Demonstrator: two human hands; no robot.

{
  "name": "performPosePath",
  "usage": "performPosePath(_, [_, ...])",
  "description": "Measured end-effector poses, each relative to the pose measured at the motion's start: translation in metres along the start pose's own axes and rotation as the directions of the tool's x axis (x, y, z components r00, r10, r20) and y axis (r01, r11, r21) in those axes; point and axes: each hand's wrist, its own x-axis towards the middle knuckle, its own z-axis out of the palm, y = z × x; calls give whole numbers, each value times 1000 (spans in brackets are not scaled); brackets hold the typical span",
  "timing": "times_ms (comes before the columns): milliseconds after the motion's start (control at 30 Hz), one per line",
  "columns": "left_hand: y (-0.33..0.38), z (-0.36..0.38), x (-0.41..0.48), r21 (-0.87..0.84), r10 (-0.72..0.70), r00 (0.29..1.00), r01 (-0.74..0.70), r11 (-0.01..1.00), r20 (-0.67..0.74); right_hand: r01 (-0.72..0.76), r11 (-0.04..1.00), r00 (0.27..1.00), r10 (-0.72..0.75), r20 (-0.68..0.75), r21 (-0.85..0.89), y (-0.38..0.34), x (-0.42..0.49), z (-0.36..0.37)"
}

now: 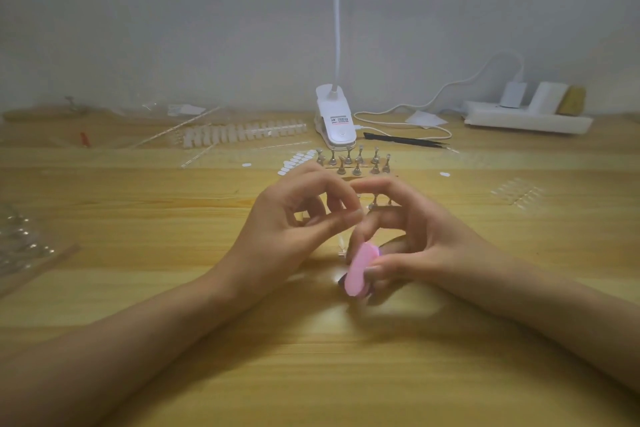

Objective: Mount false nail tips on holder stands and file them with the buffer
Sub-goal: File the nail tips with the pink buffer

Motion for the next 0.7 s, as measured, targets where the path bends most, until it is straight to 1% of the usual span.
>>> performPosePath(33, [0, 0, 1, 3, 0, 1000, 0, 1000, 5, 3, 1000, 1000, -3, -6, 6, 0, 1, 0])
performPosePath(100, [-1, 0, 1, 15, -7, 1000, 7, 1000, 1, 8, 996, 991, 4, -136, 88, -1, 3, -1])
performPosePath(133, [-1, 0, 1, 20, -8, 1000, 8, 1000, -8, 10, 993, 984, 10, -177, 114, 0, 3, -3])
performPosePath(167, [-2, 0, 1, 20, -7, 1000, 8, 1000, -13, 10, 994, 984, 11, -179, 112, 0, 2, -3])
performPosePath(233, [-2, 0, 1, 23, -2, 1000, 2, 1000, -6, 2, 998, 996, 3, -92, 55, 1, 1, -1])
performPosePath(267, [-1, 0, 1, 30, 0, 1000, 0, 1000, -1, 7, 999, 997, -3, -74, 50, 2, 1, 0])
performPosePath(300, [-1, 0, 1, 35, 1, 1000, -1, 999, -2, 12, 997, 995, -5, -96, 77, 2, 1, 1])
performPosePath(367, [-1, -1, 2, 25, -3, 1000, 3, 1000, -18, 35, 985, 980, -1, -200, 167, 2, 3, -2])
performPosePath(400, [-1, -1, 2, 18, -3, 1000, 4, 1000, -24, 49, 985, 971, -8, -239, 165, 4, 3, -5])
performPosePath(433, [-1, -1, 2, 17, -2, 1000, 2, 1000, -23, 59, 989, 969, -23, -245, 139, 4, 3, -5])
performPosePath(500, [-1, 0, 2, 33, 7, 1000, -7, 999, -16, 68, 995, 982, -54, -180, 76, 6, 2, -2])
performPosePath(567, [0, 0, 0, 44, 5, 1000, -5, 999, -4, 78, 994, 985, -66, -158, 70, 5, 2, 1])
performPosePath(700, [-1, 0, 1, 33, -7, 1000, 7, 999, -10, 97, 977, 950, -34, -310, 190, 3, 3, -6])
